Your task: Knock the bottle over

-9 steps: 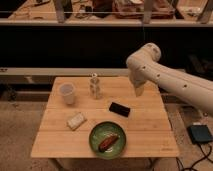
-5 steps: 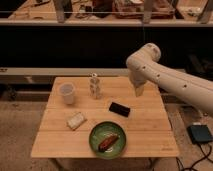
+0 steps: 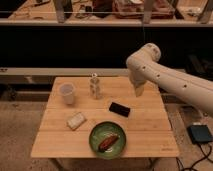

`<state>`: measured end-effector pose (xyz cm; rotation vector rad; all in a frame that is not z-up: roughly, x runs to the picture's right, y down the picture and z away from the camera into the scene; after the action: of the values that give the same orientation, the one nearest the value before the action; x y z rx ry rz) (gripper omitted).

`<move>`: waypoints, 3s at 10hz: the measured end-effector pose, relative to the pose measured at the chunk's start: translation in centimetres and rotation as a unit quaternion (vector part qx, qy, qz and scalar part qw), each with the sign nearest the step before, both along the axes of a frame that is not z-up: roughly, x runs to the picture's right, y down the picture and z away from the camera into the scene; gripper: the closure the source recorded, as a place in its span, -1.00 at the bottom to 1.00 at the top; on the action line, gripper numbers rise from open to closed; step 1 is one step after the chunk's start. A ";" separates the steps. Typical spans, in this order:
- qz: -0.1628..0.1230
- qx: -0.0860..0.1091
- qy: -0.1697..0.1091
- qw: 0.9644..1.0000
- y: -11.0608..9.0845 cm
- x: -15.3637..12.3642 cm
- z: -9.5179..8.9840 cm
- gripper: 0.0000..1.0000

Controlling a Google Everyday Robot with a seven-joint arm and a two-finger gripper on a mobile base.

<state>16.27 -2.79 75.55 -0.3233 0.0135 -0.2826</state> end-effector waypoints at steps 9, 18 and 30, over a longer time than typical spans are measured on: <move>0.000 0.000 0.000 1.000 0.0 0.0 0.0 -0.42; 0.000 0.000 0.000 1.000 0.0 0.0 0.0 -0.42; 0.018 0.090 -0.066 0.994 -5.1 -4.6 -18.3 0.56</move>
<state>11.69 -7.87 57.24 -0.1243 -0.0956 -0.2643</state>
